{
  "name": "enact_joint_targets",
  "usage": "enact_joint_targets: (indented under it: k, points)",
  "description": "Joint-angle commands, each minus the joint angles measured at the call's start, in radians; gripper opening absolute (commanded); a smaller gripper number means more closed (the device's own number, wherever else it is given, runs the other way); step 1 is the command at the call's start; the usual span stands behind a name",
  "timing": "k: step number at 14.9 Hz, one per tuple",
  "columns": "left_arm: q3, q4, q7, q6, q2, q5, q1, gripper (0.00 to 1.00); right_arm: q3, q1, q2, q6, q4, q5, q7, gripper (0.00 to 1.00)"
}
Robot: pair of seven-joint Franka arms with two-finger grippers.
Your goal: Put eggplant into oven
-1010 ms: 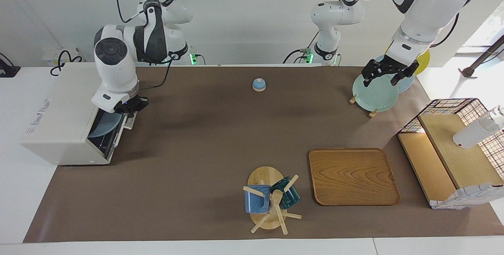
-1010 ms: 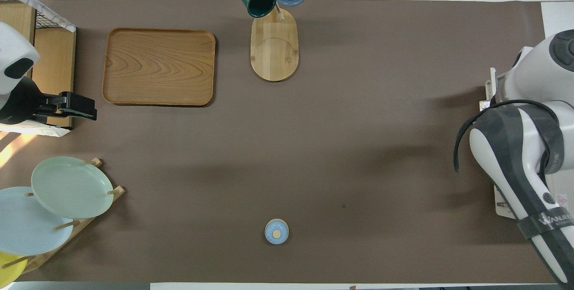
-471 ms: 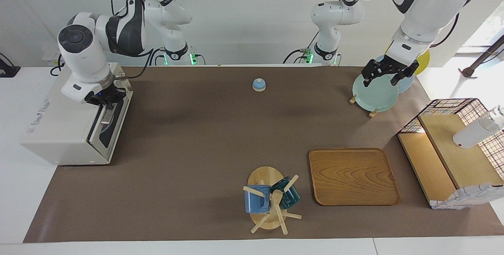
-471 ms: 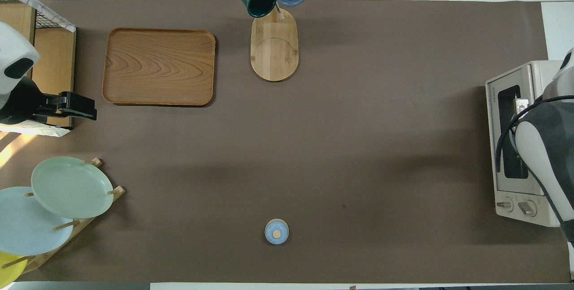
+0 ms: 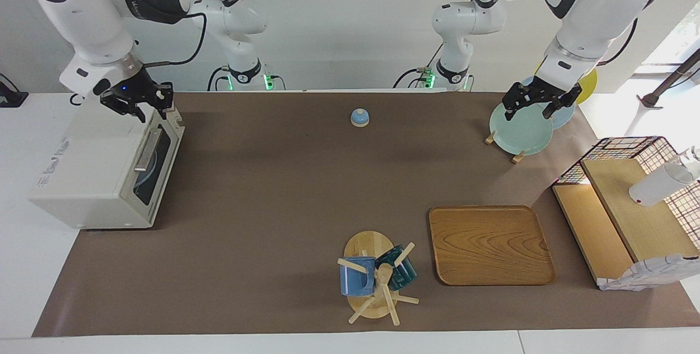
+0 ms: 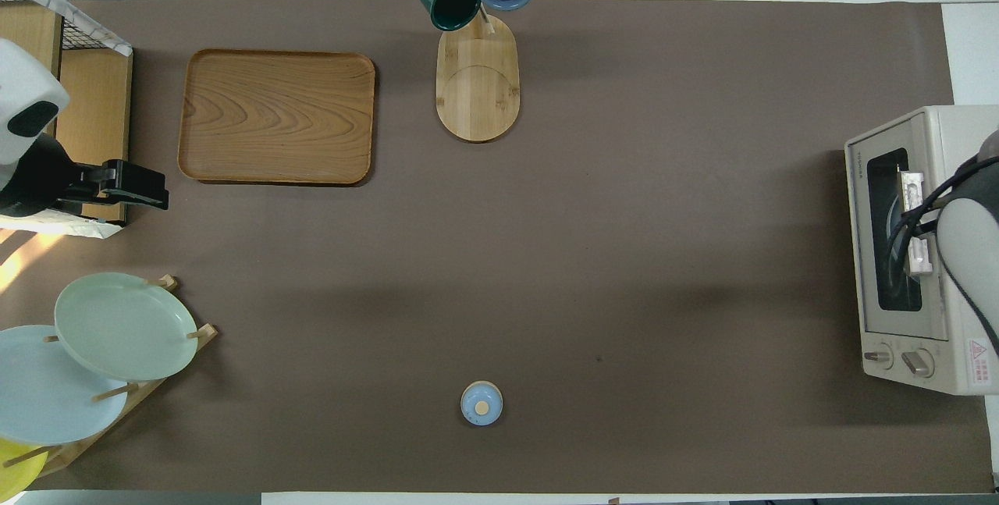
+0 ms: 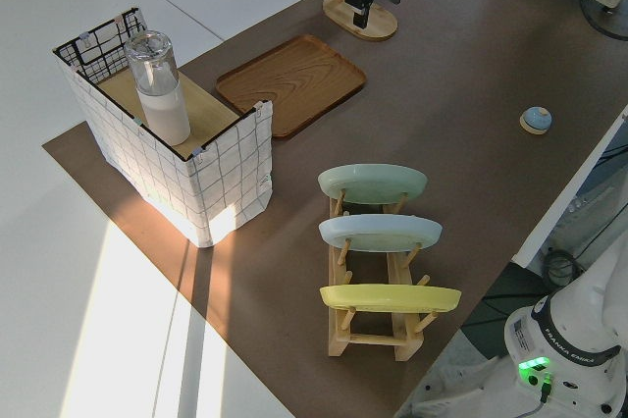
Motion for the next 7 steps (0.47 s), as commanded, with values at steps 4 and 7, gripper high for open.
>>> enact_joint_targets:
  k: [4, 7]
  points:
    - [-0.005, -0.018, 0.011, -0.002, -0.018, -0.012, 0.011, 1.0, 0.0, 0.004, 0.016, -0.008, 0.007, 0.039, 0.074, 1.0]
    - [-0.005, -0.018, 0.011, -0.002, -0.018, -0.012, 0.011, 1.0, 0.0, 0.006, 0.017, 0.009, 0.007, 0.041, 0.076, 1.0]
